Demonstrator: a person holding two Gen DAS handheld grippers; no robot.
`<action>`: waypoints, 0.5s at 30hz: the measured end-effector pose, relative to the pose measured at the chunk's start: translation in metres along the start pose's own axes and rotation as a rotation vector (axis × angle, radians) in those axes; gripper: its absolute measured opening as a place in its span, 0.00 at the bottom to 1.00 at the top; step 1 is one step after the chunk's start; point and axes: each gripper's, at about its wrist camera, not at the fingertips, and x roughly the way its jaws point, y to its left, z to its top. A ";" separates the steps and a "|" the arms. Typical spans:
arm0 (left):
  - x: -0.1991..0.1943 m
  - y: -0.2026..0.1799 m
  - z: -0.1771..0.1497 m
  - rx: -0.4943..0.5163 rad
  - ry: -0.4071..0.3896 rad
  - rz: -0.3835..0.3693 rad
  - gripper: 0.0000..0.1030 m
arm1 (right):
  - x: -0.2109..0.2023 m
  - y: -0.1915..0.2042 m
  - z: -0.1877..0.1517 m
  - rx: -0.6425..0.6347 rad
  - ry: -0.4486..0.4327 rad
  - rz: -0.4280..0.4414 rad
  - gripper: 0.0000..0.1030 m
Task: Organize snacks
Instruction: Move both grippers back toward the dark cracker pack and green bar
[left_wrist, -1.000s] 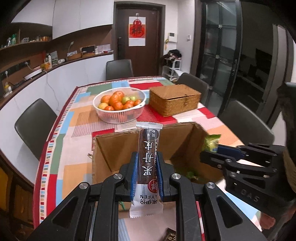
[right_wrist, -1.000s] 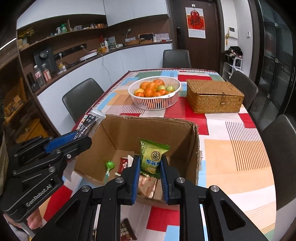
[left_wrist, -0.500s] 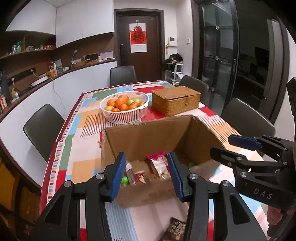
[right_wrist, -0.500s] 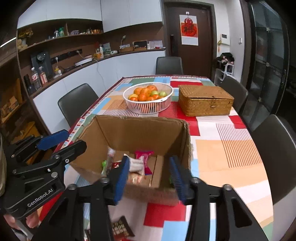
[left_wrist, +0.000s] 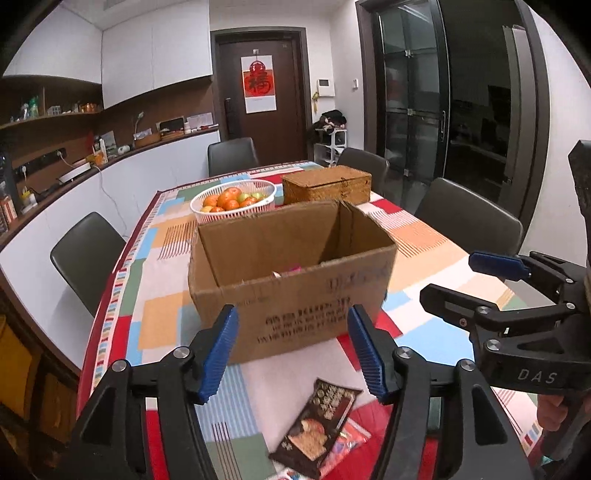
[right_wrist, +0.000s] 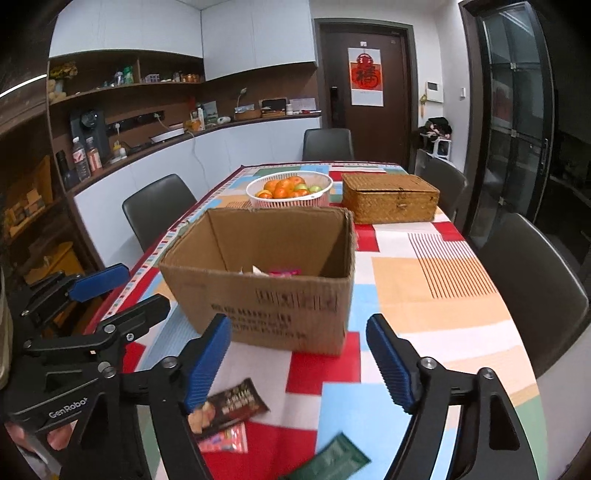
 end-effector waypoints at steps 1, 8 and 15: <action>-0.002 -0.002 -0.003 0.005 0.000 0.000 0.61 | -0.003 0.000 -0.004 0.000 0.001 -0.005 0.76; -0.010 -0.010 -0.025 0.035 0.017 0.004 0.64 | -0.010 -0.001 -0.034 0.019 0.056 -0.009 0.76; -0.016 -0.015 -0.054 0.031 0.048 -0.013 0.64 | -0.015 0.001 -0.061 0.024 0.104 -0.015 0.76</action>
